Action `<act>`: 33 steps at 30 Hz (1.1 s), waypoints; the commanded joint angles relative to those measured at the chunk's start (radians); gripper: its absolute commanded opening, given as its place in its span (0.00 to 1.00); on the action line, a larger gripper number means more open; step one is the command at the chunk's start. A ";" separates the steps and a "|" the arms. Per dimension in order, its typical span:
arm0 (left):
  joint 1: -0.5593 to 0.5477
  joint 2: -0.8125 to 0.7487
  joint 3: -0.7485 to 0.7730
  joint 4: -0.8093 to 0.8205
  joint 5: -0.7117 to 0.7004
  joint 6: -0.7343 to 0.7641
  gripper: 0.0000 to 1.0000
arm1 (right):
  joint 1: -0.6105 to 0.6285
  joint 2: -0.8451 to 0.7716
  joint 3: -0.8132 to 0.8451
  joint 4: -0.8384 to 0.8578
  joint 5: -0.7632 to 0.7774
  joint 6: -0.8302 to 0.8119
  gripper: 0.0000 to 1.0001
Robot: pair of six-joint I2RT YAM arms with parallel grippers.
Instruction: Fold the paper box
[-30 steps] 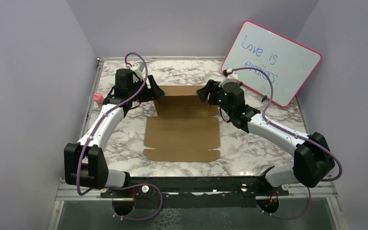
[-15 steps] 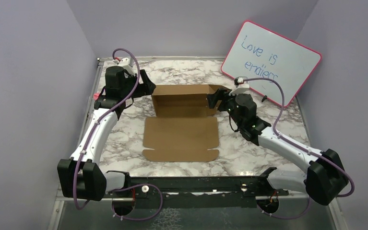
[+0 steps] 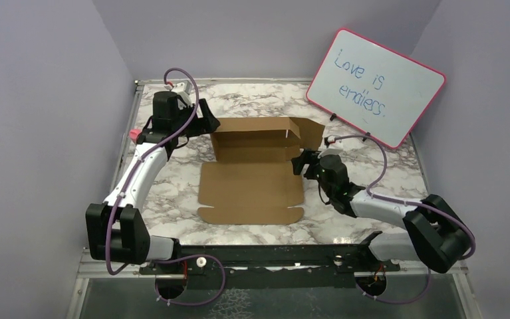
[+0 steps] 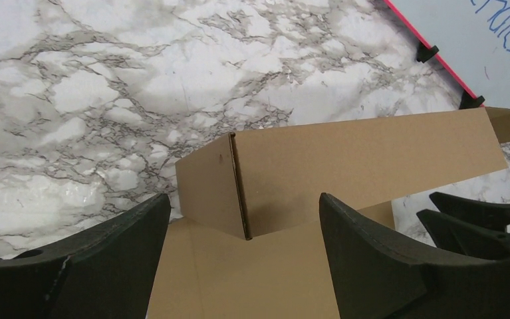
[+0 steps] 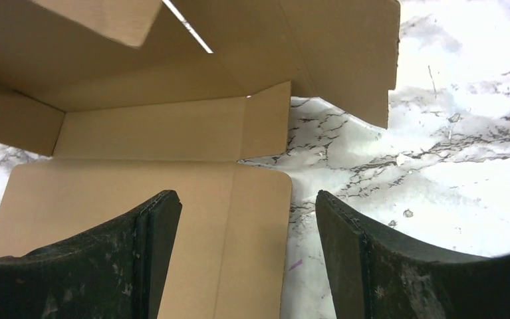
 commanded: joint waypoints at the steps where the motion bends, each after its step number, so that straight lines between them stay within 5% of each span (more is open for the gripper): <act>1: 0.007 0.014 -0.023 0.032 0.074 -0.009 0.83 | -0.009 0.092 -0.013 0.190 0.072 0.086 0.79; 20: 0.006 0.076 -0.020 0.034 0.140 -0.012 0.75 | -0.027 0.439 0.100 0.352 0.038 0.159 0.69; 33: 0.007 0.096 -0.023 0.041 0.162 -0.020 0.69 | -0.030 0.515 0.163 0.398 -0.038 0.017 0.23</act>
